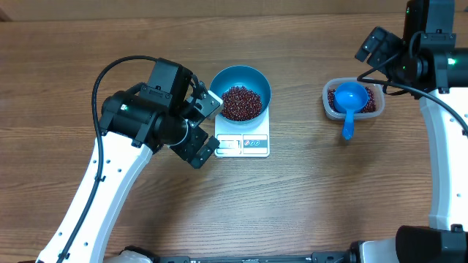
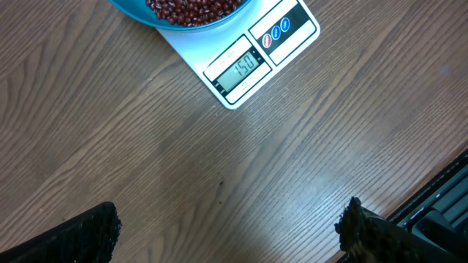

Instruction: Scoop item into bowl and weigh 150g on scale

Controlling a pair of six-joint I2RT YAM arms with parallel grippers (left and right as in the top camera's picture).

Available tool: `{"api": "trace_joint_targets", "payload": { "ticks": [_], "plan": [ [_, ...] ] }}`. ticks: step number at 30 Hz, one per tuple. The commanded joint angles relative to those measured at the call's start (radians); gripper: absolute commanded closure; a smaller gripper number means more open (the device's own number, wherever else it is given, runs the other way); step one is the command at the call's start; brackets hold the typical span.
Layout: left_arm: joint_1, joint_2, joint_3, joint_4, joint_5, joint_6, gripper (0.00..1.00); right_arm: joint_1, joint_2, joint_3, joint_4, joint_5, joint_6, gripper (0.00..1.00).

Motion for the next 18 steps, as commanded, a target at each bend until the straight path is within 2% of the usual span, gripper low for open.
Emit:
{"api": "trace_joint_targets", "payload": {
  "ticks": [1,12,18],
  "plan": [
    [0.003,-0.03,-0.003,-0.002,-0.004,0.023,0.01,-0.004,-0.015,0.022,0.003,0.017,0.001,0.0],
    [0.003,-0.196,-0.003,-0.045,-0.032,0.002,0.01,-0.004,-0.015,0.022,0.003,0.017,0.0,0.0],
    [0.006,-0.278,-0.004,0.025,-0.104,0.016,0.0,-0.004,-0.015,0.022,0.003,0.017,0.0,0.0]
  ]
}}
